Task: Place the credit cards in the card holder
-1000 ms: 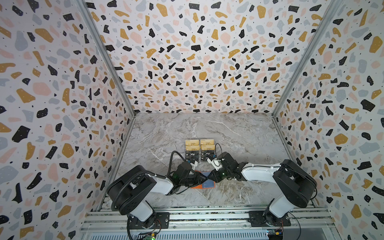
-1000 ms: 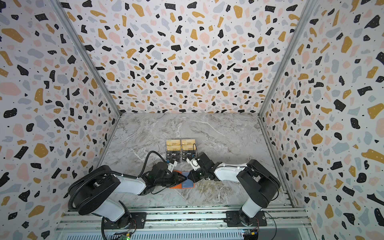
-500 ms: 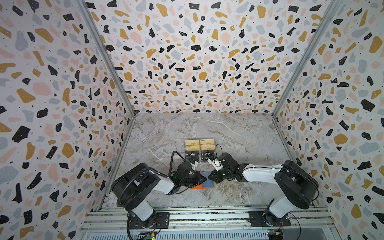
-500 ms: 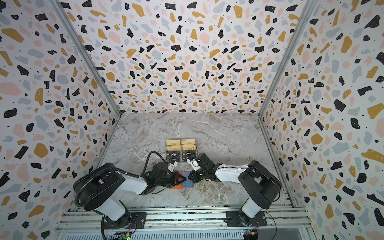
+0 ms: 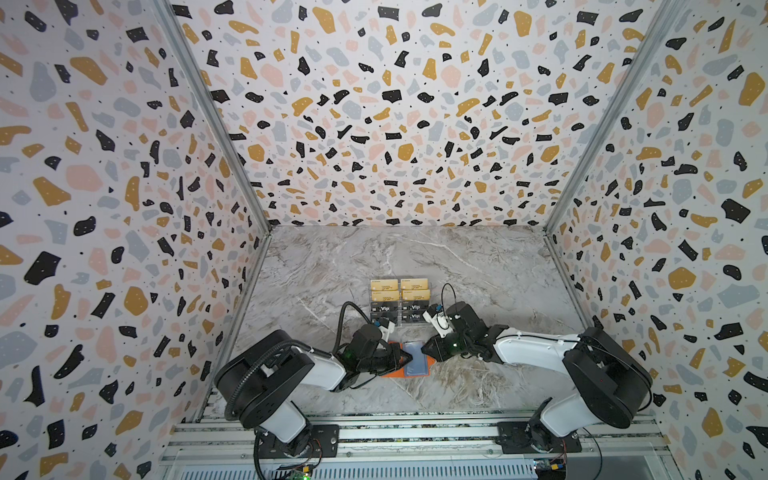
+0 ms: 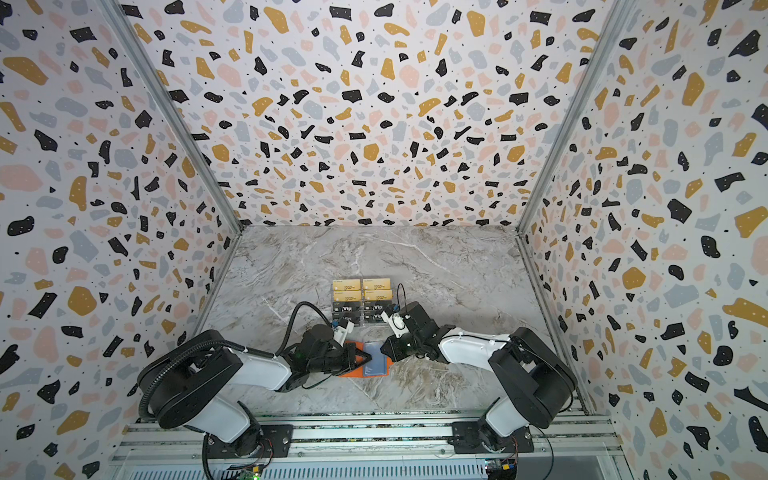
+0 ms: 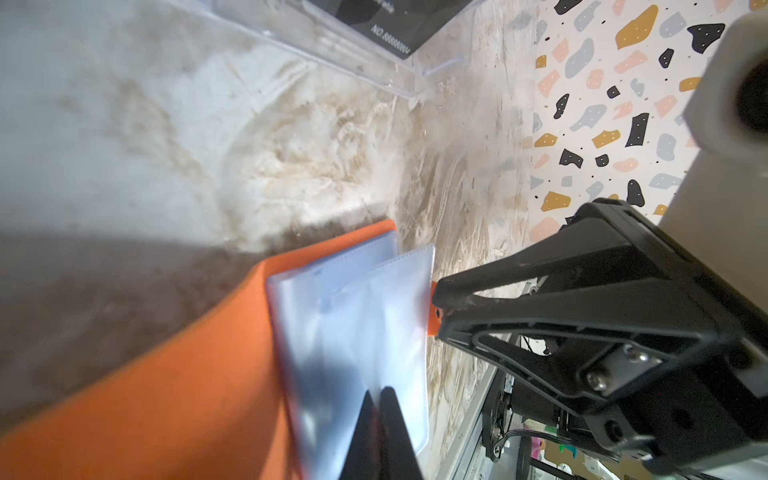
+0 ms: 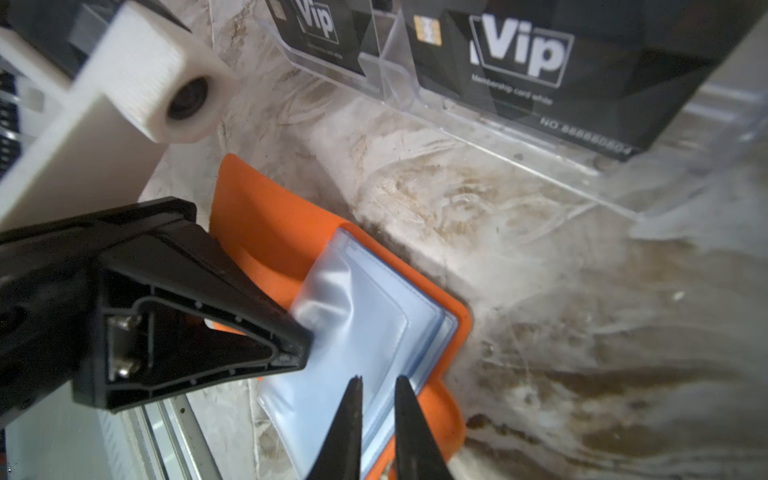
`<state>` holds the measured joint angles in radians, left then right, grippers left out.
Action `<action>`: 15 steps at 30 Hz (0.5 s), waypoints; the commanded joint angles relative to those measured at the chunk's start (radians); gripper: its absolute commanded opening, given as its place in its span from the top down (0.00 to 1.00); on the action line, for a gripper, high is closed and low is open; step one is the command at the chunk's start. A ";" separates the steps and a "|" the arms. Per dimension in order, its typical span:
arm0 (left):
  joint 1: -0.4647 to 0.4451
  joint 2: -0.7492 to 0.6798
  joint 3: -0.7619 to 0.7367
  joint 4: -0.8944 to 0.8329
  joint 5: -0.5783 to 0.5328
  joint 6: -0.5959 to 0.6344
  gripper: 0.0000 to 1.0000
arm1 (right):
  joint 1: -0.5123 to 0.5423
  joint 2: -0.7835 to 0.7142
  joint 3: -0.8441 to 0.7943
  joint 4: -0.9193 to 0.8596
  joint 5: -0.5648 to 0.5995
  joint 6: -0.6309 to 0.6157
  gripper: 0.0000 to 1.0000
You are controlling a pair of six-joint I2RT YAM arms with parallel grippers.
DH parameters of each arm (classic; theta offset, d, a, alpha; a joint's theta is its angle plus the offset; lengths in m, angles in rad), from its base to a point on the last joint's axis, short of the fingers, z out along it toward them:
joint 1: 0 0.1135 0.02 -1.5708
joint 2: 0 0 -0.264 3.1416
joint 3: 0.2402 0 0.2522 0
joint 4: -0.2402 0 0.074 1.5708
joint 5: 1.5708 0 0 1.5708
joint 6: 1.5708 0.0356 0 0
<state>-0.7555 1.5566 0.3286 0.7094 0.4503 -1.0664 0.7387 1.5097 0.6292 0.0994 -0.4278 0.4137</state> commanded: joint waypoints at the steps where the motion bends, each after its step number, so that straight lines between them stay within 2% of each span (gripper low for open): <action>1: 0.007 -0.029 -0.021 0.013 -0.002 0.017 1.00 | -0.009 -0.020 -0.007 -0.024 -0.009 -0.012 0.83; 15: 0.009 -0.049 -0.033 0.036 0.029 0.020 1.00 | -0.011 0.015 -0.021 0.021 -0.054 -0.024 0.83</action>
<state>-0.7525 1.5249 0.3035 0.7120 0.4587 -1.0622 0.7246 1.5192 0.6159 0.1097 -0.4530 0.4019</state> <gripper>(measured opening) 0.048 0.173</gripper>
